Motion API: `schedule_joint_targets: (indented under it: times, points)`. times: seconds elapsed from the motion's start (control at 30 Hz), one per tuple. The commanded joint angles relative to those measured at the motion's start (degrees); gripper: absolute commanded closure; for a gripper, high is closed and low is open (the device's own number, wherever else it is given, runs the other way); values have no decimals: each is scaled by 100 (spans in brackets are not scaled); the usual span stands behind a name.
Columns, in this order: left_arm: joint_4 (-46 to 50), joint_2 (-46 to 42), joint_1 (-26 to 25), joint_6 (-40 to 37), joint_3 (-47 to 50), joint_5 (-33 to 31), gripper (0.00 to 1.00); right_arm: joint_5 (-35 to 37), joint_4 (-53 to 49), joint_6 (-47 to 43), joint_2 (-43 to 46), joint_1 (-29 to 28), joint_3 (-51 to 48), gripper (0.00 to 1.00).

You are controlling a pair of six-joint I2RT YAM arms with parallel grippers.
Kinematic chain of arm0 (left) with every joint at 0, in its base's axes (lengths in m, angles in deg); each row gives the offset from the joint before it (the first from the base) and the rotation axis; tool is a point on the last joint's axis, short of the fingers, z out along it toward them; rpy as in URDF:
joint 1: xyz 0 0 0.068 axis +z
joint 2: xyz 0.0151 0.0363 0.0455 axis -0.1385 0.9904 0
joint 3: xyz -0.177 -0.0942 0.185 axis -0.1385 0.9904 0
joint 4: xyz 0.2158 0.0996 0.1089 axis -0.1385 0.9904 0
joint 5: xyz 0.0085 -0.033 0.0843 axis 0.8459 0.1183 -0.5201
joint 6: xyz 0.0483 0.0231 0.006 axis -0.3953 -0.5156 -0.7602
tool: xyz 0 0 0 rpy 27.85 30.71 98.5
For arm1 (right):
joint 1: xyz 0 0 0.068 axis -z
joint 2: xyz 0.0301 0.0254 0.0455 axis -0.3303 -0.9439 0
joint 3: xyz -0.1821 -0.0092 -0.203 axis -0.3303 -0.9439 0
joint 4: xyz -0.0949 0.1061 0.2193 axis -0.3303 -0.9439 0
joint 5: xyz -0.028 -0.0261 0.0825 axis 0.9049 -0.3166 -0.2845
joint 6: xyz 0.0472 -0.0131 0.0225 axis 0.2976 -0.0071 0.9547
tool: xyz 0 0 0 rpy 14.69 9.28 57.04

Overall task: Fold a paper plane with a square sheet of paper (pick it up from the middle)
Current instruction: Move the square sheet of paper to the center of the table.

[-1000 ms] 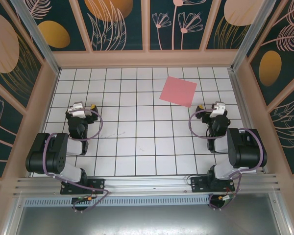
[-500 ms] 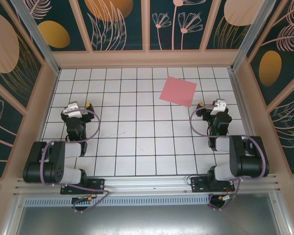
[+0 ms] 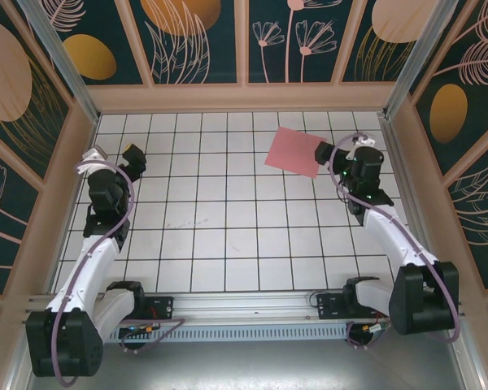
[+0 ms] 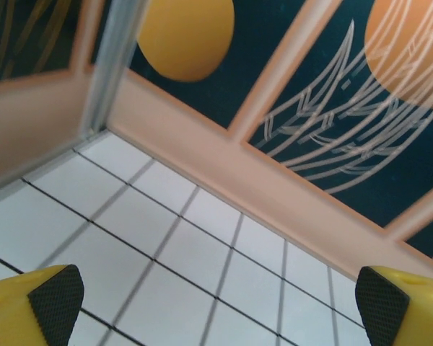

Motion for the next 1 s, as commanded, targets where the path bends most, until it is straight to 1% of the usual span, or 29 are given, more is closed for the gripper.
schedule_joint_targets:
  times: [0.0,0.03,0.13,0.2,0.23,0.33,0.4,0.53,0.63,0.73,0.87,0.97]
  points:
    - [1039,-34,25,575,-109,1013,1,-546,-787,951,-645,-277,451,1]
    - [1028,-28,21,588,-122,1219,2,-609,-780,1002,-878,-399,577,1]
    - [917,90,25,544,-133,1699,2,-451,-773,1153,-1624,-751,1001,1]
    - [915,233,20,429,-212,1874,1,-390,-781,1240,-2218,-865,1359,5]
    - [934,328,24,335,-254,1946,2,-412,-824,1305,-2565,-893,1620,8]
    - [1066,576,21,96,-377,1999,2,-545,-977,1440,-3501,-938,2417,18]
    - [1104,686,23,-69,-412,2004,2,-400,-1136,1465,-4011,-964,2978,21]
    - [1208,830,20,-185,-505,1928,1,-128,-1810,1416,-5093,-969,4302,27]
    - [1190,925,21,-192,-519,2001,1,27,-2161,1380,-5631,-994,4974,27]
    - [1175,987,28,-213,-489,2051,2,35,-2533,1363,-6087,-994,5533,28]
    - [1218,1064,20,-222,-482,2111,1,-23,-2764,1303,-6405,-1051,5830,28]
    - [1243,1071,23,-214,-480,2170,1,-114,-2874,1238,-6488,-1117,5851,28]
